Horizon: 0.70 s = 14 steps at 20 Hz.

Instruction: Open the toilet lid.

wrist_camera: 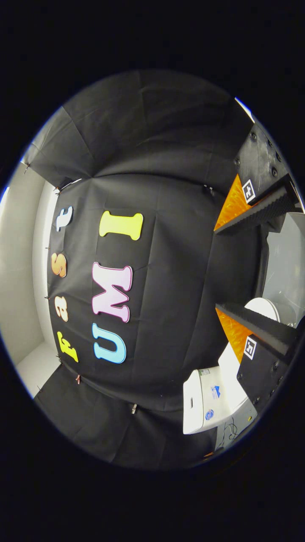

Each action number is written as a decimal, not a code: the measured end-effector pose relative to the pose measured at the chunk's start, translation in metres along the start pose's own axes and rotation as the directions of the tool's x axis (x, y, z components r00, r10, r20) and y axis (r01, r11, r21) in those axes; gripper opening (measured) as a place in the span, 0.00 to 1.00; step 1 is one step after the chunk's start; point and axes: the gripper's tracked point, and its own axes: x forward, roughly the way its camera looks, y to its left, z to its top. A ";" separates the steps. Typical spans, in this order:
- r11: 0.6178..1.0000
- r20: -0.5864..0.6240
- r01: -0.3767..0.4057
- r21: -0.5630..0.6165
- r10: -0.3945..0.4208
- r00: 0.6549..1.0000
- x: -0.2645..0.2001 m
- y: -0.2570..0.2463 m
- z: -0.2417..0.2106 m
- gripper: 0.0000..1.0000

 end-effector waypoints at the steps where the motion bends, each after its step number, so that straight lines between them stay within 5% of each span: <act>1: 1.000 -0.007 -0.012 0.007 0.012 1.000 0.004 0.001 -0.003 0.97; 14: 0.970 -0.214 -0.219 0.107 0.238 0.948 0.028 0.030 -0.120 0.98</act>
